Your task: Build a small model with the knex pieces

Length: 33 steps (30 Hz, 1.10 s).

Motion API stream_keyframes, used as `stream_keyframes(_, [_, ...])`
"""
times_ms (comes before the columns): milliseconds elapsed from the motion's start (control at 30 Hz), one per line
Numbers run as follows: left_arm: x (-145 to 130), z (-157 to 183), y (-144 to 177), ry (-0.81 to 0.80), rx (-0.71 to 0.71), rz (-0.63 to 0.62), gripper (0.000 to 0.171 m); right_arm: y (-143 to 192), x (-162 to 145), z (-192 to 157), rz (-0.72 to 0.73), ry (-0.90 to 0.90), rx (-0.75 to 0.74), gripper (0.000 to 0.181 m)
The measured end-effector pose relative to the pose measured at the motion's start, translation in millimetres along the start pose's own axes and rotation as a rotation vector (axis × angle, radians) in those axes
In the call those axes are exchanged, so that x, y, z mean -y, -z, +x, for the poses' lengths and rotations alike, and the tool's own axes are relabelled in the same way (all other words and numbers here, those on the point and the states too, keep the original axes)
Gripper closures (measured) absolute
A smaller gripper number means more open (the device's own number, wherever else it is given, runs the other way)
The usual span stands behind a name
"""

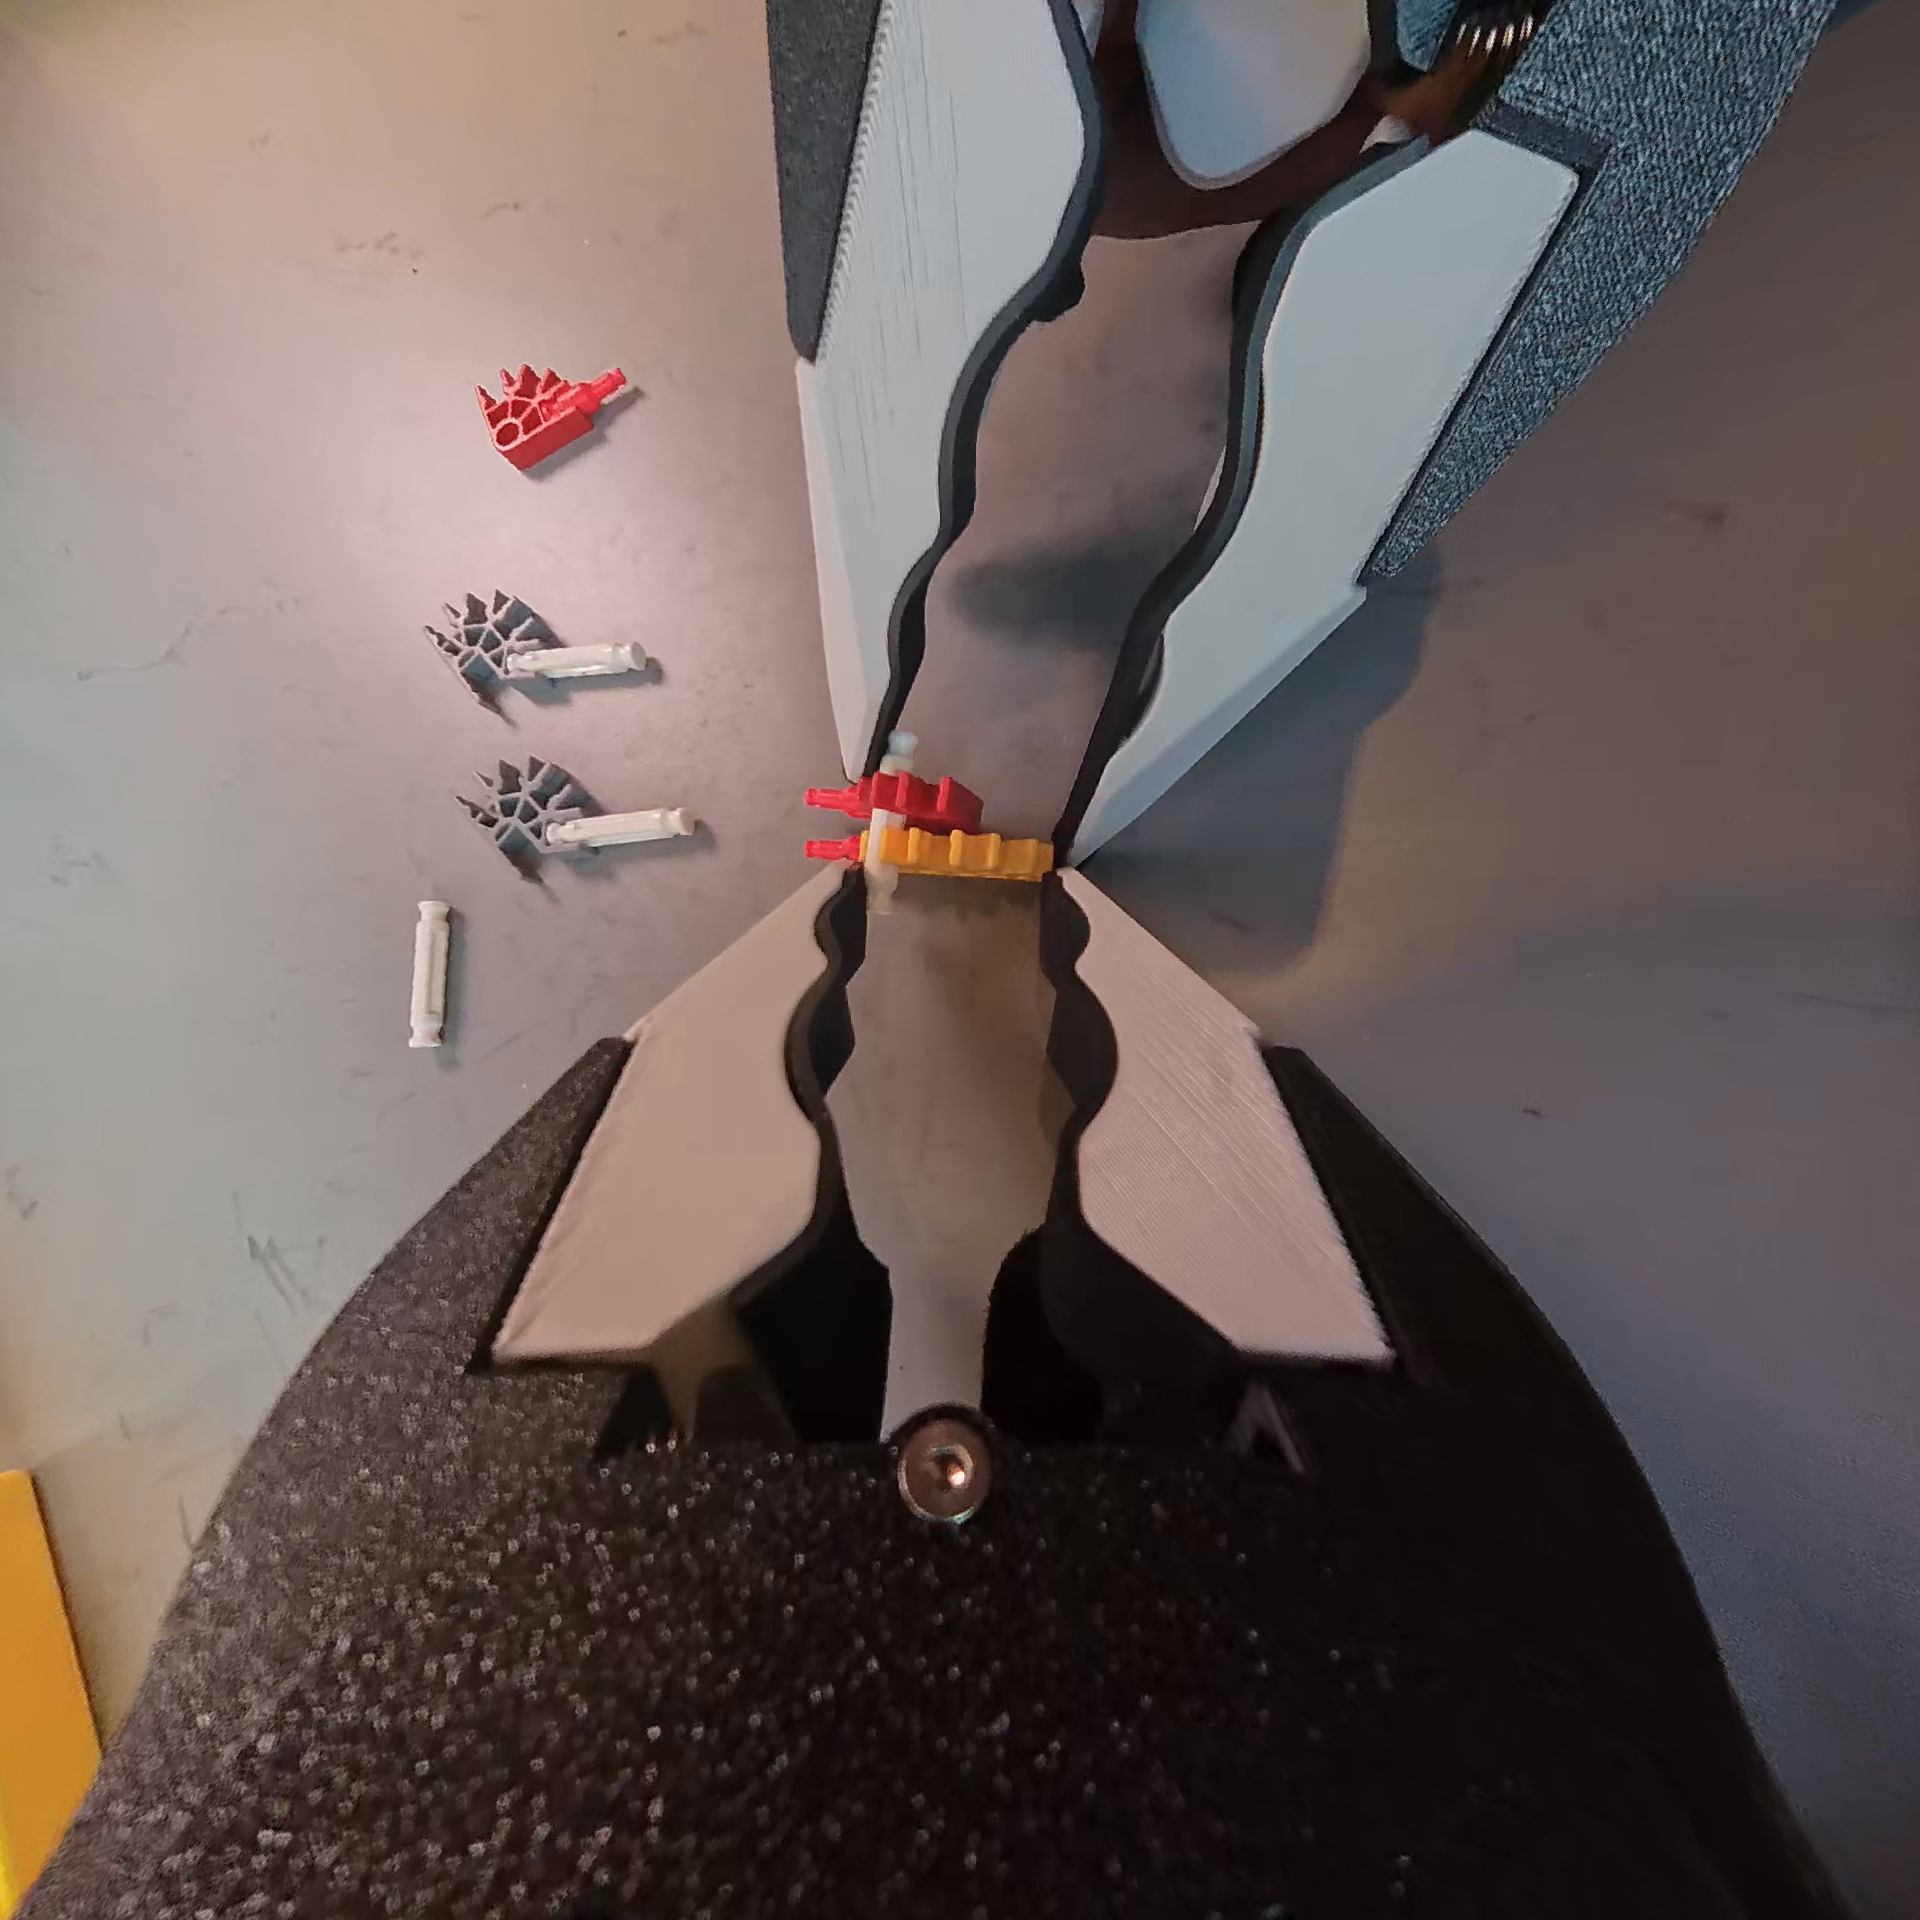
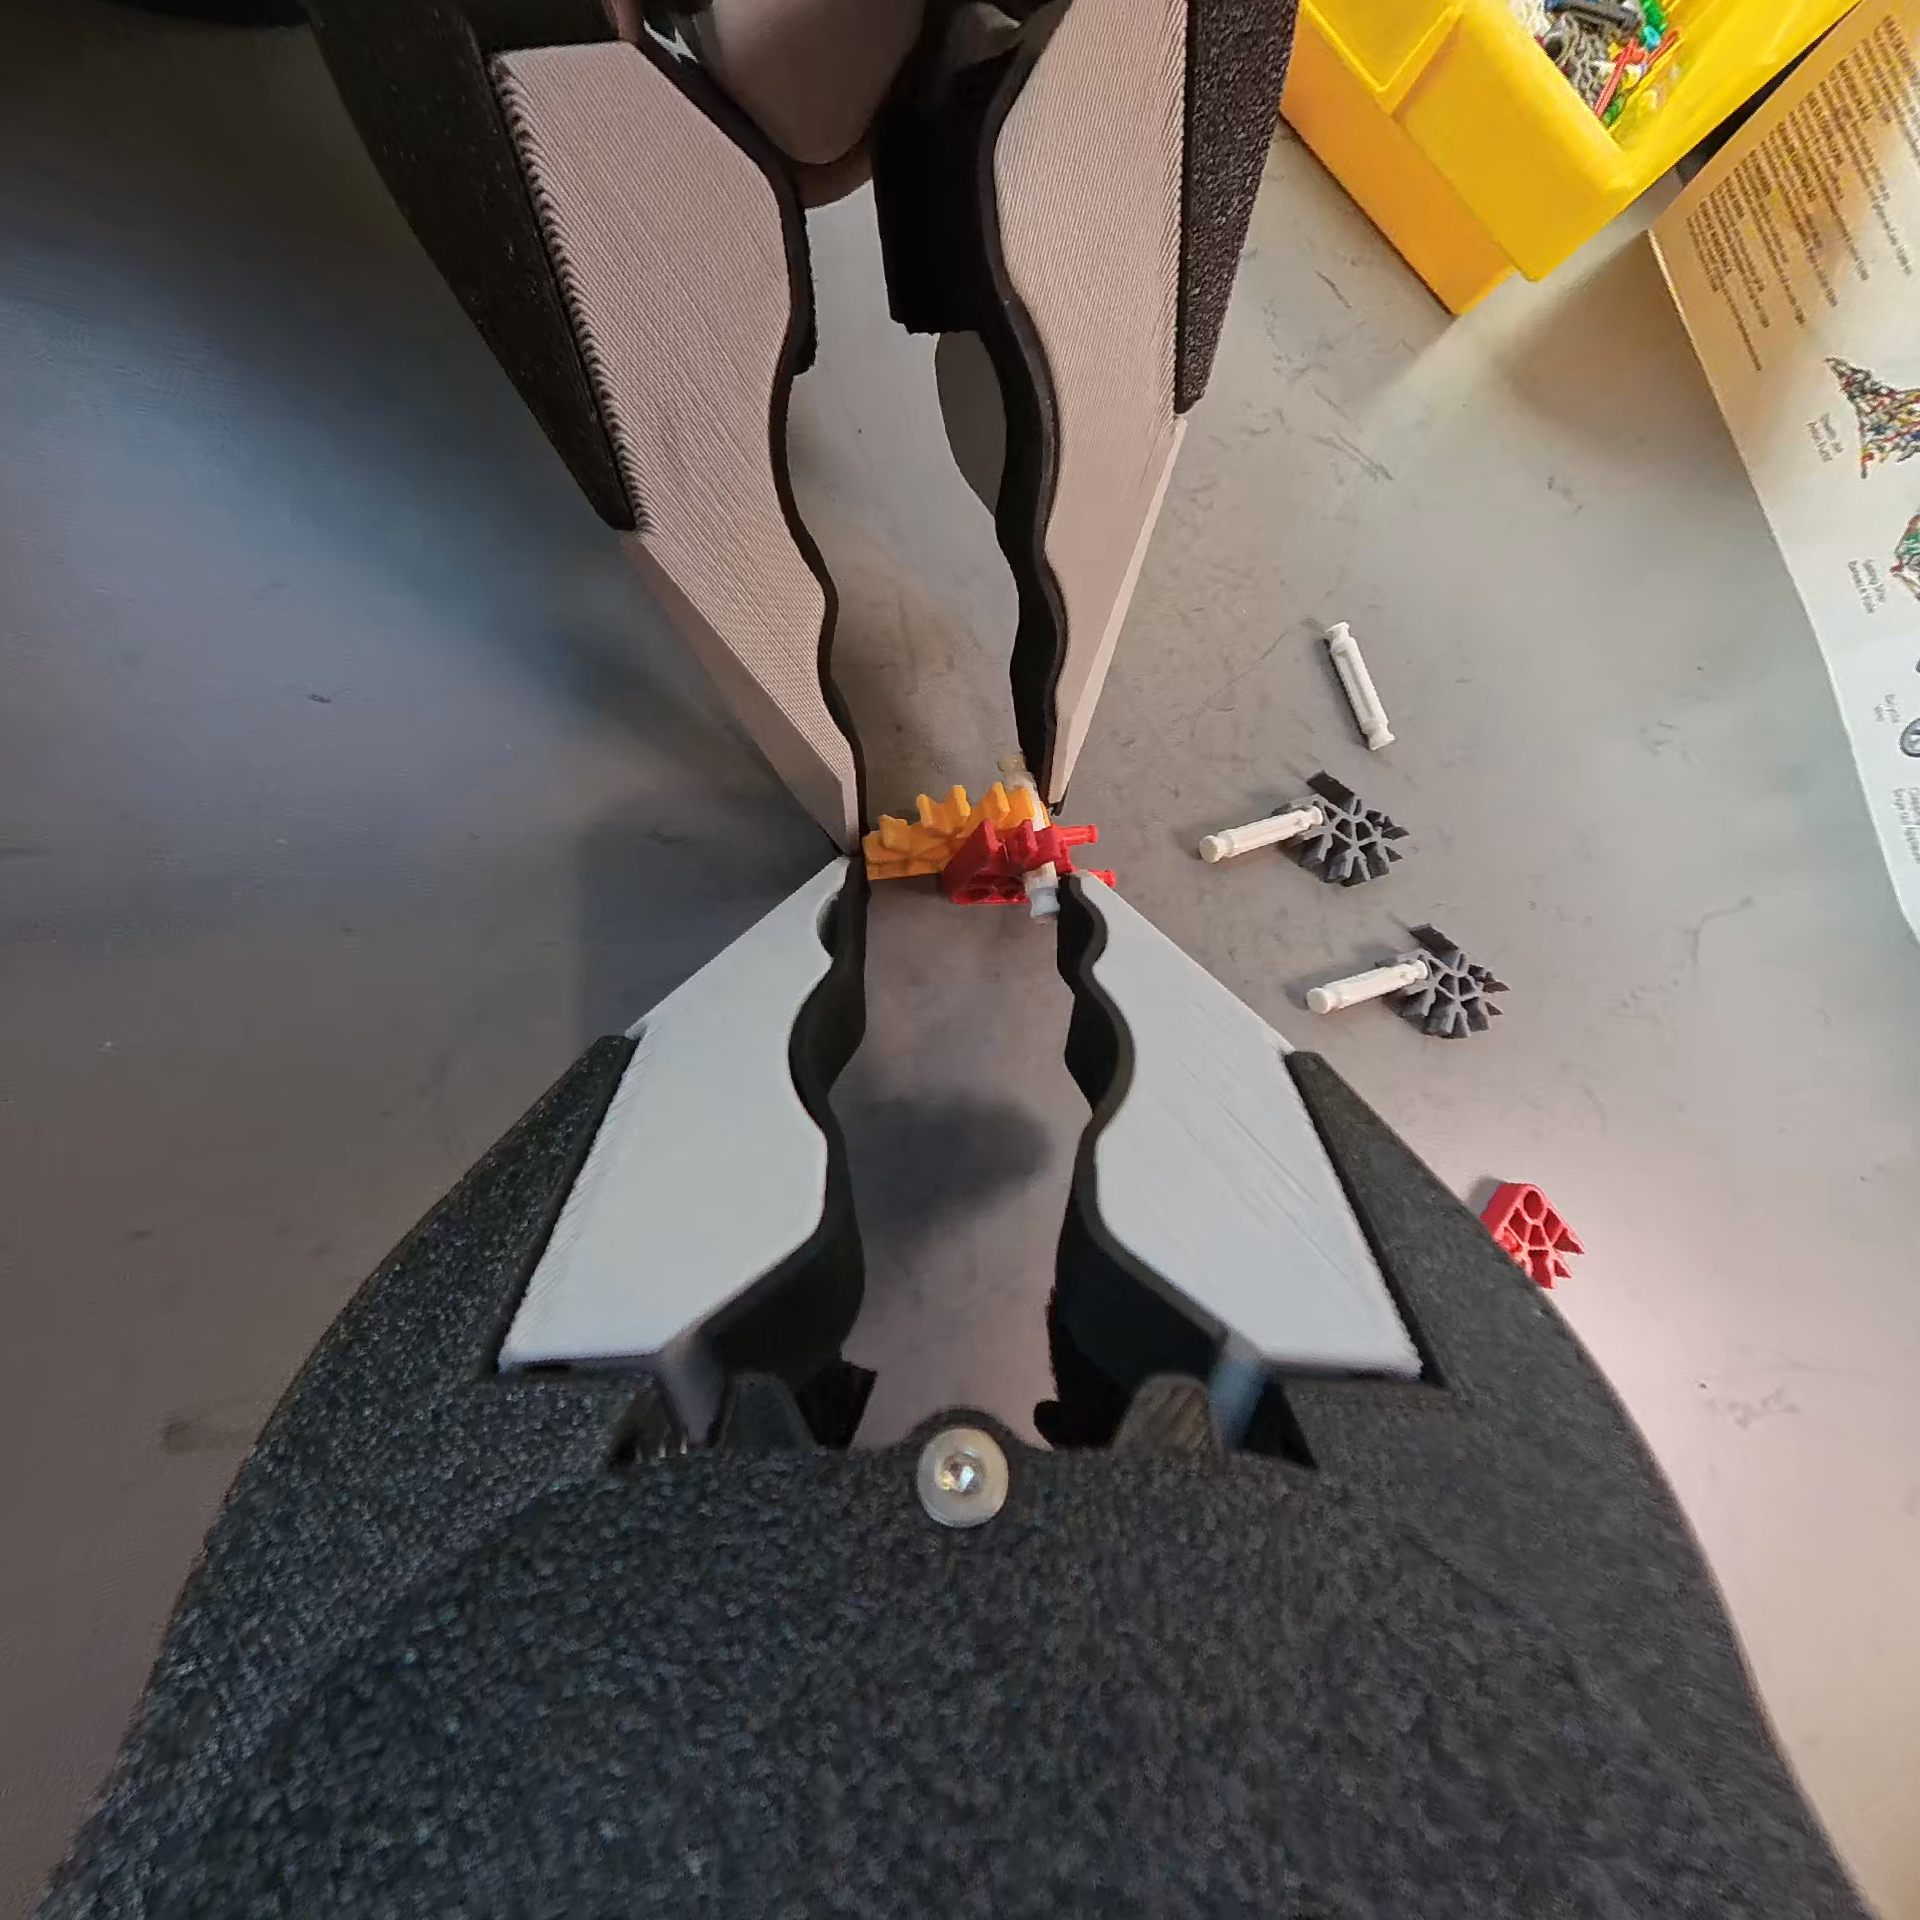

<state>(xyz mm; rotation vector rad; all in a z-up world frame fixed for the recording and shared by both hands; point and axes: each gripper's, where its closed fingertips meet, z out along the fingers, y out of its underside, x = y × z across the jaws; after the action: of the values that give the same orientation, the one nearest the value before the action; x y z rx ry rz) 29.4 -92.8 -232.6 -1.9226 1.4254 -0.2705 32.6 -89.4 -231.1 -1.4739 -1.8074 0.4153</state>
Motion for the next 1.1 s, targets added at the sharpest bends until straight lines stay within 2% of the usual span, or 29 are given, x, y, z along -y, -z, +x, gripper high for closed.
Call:
stream_keyframes(367, [-0.1,0.5,-0.4,0.020,0.017,-0.023,0.139,0.7,0.0,-0.6,-0.018,0.106,-0.006,0.148])
stream_keyframes(1100, [0.2,0.3,-2.0,0.215,0.046,-0.058,0.136,3.6,-2.8,0.8,0.046,0.061,0.024,0.147])
